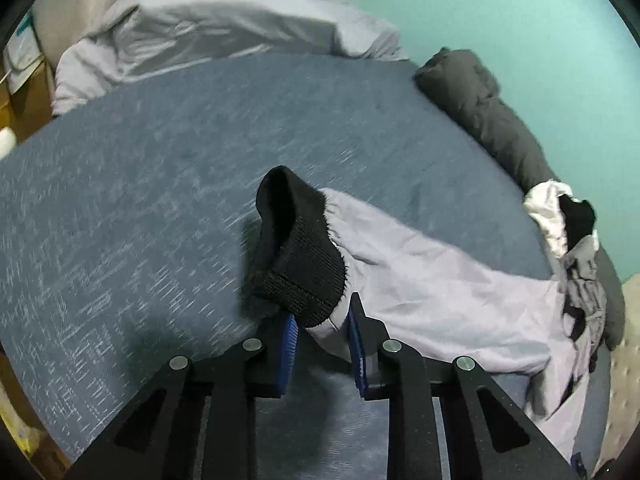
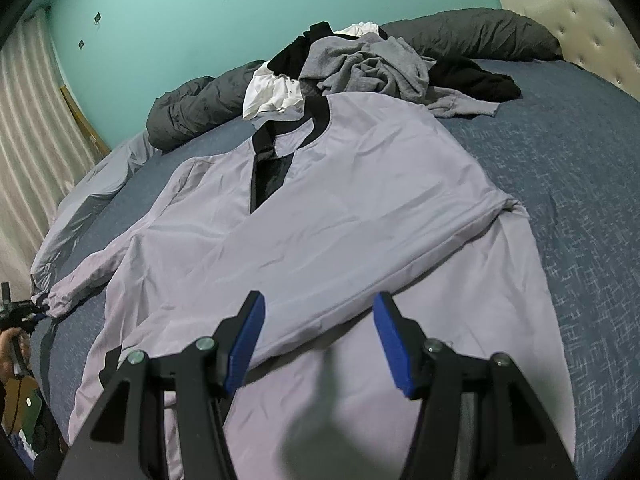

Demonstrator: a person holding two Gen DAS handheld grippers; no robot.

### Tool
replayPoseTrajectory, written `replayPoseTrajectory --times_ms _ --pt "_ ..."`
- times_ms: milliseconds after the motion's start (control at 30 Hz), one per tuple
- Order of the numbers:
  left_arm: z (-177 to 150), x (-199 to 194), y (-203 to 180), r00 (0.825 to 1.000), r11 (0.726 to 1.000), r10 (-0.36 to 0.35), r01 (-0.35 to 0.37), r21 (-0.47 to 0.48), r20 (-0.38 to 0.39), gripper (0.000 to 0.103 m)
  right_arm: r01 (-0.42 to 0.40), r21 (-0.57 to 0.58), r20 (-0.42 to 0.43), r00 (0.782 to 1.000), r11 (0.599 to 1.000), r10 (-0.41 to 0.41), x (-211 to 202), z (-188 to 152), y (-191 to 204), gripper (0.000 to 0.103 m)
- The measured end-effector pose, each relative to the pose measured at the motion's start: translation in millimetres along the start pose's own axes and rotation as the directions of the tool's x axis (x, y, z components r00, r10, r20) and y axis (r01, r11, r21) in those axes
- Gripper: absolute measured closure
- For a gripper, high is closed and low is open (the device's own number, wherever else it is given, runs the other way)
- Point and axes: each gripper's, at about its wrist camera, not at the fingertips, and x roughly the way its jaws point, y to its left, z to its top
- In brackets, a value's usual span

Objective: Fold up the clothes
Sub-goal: 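Fold the sleeve across the jacket body with the left tool and release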

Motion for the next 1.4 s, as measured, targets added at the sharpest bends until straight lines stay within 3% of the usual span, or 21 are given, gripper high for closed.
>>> replayPoseTrajectory --times_ms 167,300,400,567,667,833,1000,1067,1133,1233,1300,1333,1400 --pt "13.7 -16.4 -58.2 0.995 0.994 -0.095 0.093 0.062 0.033 0.08 -0.006 0.003 0.008 1.0 1.0 0.006 -4.0 1.7 -0.5 0.046" --pt "25.1 -30.3 -123.5 0.981 0.972 -0.191 0.183 0.147 0.045 0.08 -0.004 0.014 0.026 1.0 1.0 0.004 -13.3 3.4 -4.9 0.046" --pt "19.4 -54.0 -190.0 0.961 0.934 -0.275 0.257 0.247 0.039 0.08 -0.005 0.02 0.035 0.999 1.0 0.004 -22.0 5.8 -8.4 0.046" --pt "15.9 -65.8 -297.0 0.913 0.846 -0.407 0.386 0.369 -0.023 0.08 0.004 0.011 0.001 1.0 1.0 -0.004 -40.8 18.2 -17.0 0.046" --pt "-5.0 -70.5 -364.2 0.875 0.77 -0.475 0.462 0.44 -0.088 0.08 0.009 0.005 -0.021 1.0 1.0 -0.009 -53.1 26.2 -22.9 0.046" --pt "-81.0 -85.7 -469.9 0.808 0.607 -0.537 0.57 0.553 -0.243 0.08 0.021 0.01 -0.024 0.999 1.0 -0.021 -83.4 41.3 -36.7 0.046" --pt "-193.6 -75.9 -546.1 0.759 0.451 -0.51 0.637 0.625 -0.406 0.08 0.034 0.032 -0.024 0.999 0.999 -0.033 -110.4 51.3 -51.8 0.046" --pt "-237.2 -64.2 -561.7 0.745 0.41 -0.484 0.656 0.634 -0.459 0.08 0.036 0.042 -0.027 0.999 0.998 -0.035 -116.9 52.6 -57.4 0.046" --pt "-279.9 -46.1 -567.7 0.749 0.396 -0.44 0.657 0.641 -0.496 0.08 0.043 0.054 -0.036 0.999 0.998 -0.041 -120.8 52.6 -63.5 0.046" --pt "-327.4 -21.2 -562.2 0.759 0.408 -0.371 0.65 0.641 -0.534 0.075 0.049 0.083 -0.07 0.997 0.995 -0.043 -121.3 48.5 -74.3 0.046" --pt "-349.0 -5.2 -551.8 0.76 0.431 -0.331 0.649 0.627 -0.559 0.062 0.048 0.097 -0.097 0.995 0.994 -0.038 -119.2 44.6 -79.2 0.046" --pt "-354.7 0.2 -544.0 0.759 0.444 -0.317 0.649 0.618 -0.569 0.051 0.051 0.097 -0.11 0.993 0.994 -0.04 -117.5 42.3 -80.7 0.046" --pt "-357.7 3.6 -530.4 0.753 0.457 -0.312 0.653 0.603 -0.579 0.046 0.05 0.092 -0.136 0.99 0.995 -0.037 -111.9 39.2 -81.7 0.046"
